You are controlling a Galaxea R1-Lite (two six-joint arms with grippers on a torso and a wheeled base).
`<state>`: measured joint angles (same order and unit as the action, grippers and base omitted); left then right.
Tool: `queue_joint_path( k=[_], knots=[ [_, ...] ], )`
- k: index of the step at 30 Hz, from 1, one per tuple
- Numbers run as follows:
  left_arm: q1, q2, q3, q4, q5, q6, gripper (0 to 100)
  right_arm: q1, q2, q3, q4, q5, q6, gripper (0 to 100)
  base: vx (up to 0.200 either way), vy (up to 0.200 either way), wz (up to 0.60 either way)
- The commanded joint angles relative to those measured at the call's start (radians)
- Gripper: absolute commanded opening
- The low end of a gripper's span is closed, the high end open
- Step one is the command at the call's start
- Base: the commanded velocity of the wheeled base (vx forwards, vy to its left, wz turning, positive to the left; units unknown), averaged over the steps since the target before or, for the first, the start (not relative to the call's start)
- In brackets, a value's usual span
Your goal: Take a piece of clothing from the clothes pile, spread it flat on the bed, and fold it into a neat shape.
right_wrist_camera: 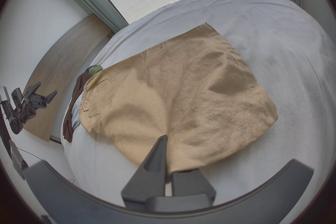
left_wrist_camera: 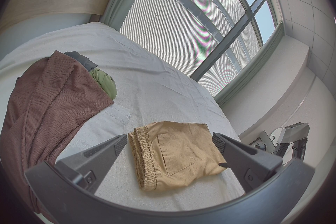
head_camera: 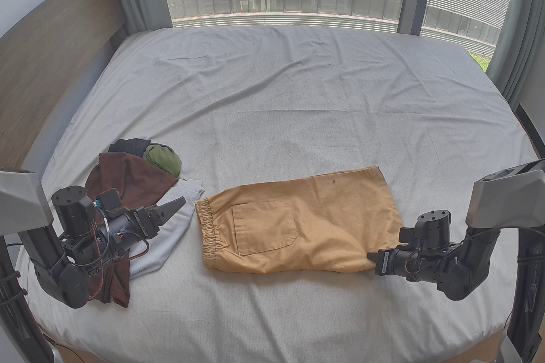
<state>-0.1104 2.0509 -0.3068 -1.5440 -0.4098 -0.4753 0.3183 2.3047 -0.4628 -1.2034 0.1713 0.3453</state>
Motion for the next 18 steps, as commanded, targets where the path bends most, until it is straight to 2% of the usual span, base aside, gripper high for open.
queue_joint_path(
  k=[1,15,16,18],
  knots=[
    [-0.003,0.002,0.002,-0.001,-0.001,0.0,100,0.002,0.015,0.027,-0.025,-0.001,0.0,0,0.0,0.0,0.0],
    [-0.006,0.014,0.003,-0.001,-0.001,0.0,100,0.012,0.061,0.032,-0.031,-0.001,0.001,0,0.0,0.0,0.0],
    [-0.008,0.014,0.003,-0.001,-0.001,0.0,100,0.012,0.059,0.033,-0.033,-0.001,0.001,100,0.0,0.0,0.0],
    [-0.006,0.015,0.005,-0.001,-0.001,0.0,100,0.012,0.058,0.046,-0.031,0.001,0.0,100,0.0,0.0,0.0]
  ],
)
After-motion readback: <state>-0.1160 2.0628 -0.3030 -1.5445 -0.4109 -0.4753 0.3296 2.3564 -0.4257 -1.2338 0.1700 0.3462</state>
